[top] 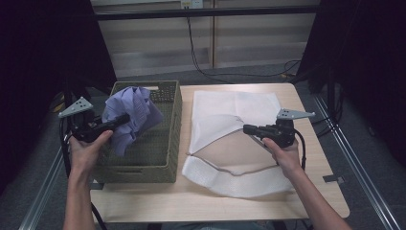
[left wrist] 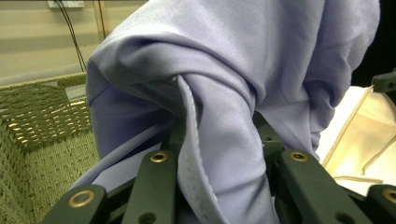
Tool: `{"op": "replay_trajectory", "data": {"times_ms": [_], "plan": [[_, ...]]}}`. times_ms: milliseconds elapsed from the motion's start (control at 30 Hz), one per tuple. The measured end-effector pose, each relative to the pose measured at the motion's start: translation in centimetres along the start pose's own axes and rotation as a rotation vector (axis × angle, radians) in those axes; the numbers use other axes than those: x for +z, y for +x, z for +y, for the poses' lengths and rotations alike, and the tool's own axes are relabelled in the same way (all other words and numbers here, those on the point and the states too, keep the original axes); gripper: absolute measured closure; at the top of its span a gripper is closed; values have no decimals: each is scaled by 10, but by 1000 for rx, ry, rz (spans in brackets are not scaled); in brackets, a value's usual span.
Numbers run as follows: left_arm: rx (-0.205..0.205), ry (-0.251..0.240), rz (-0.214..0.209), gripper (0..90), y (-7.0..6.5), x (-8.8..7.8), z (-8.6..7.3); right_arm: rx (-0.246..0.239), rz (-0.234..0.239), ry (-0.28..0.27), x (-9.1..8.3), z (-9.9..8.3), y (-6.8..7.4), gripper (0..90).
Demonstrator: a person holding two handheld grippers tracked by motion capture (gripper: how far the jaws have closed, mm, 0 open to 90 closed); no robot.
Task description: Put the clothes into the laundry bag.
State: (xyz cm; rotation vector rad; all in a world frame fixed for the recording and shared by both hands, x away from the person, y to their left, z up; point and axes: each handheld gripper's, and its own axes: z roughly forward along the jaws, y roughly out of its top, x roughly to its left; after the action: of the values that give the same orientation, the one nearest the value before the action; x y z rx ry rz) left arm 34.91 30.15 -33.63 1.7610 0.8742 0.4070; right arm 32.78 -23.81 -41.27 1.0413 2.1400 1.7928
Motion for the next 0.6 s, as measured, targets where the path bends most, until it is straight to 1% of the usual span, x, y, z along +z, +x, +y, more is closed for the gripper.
{"op": "replay_trajectory", "data": {"times_ms": [167, 300, 400, 500, 567, 600], "plan": [[11, -21, 4, 686, -4, -7, 3, -2, -1, -1, -1, 0, 0, 893], [15, -39, -3, 686, -7, -10, 6, 1, -1, -3, -2, 1, 0, 893], [27, -46, 0, 685, -8, -12, 8, -1, -2, -4, -2, 1, 0, 893], [28, -57, -2, 685, -10, -14, 9, -2, -2, -5, -2, 1, 0, 893], [39, -80, -3, 685, -11, -16, 9, -3, -4, -6, -2, 1, 0, 893], [42, -91, 11, 685, -12, -17, 10, -2, -2, -6, -2, 2, 0, 893]]}}
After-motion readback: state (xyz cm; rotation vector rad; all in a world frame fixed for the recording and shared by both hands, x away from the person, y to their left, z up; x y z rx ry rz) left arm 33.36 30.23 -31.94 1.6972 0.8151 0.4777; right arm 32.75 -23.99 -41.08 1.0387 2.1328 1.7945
